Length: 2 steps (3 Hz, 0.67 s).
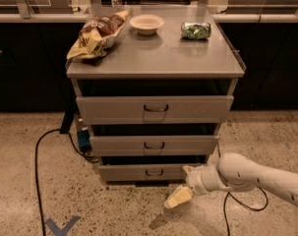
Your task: Open bottom drawer
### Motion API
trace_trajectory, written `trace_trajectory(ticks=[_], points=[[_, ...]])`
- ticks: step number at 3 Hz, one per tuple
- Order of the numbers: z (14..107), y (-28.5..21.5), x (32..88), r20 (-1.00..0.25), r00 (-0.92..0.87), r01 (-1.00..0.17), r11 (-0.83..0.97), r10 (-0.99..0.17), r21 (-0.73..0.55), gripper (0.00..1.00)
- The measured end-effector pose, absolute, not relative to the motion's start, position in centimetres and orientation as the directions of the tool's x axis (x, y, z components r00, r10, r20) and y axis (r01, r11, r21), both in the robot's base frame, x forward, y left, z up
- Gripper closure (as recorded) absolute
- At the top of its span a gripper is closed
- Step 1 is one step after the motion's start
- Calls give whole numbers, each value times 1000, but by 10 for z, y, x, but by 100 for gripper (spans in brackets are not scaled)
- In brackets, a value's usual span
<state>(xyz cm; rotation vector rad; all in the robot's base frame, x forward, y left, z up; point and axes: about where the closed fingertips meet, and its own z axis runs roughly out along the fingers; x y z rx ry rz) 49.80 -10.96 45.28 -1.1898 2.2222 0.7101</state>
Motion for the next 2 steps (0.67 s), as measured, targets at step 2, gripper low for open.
trace_trajectory(ticks=[2], points=[[403, -105, 517, -646, -506, -837, 507, -571, 207, 0]])
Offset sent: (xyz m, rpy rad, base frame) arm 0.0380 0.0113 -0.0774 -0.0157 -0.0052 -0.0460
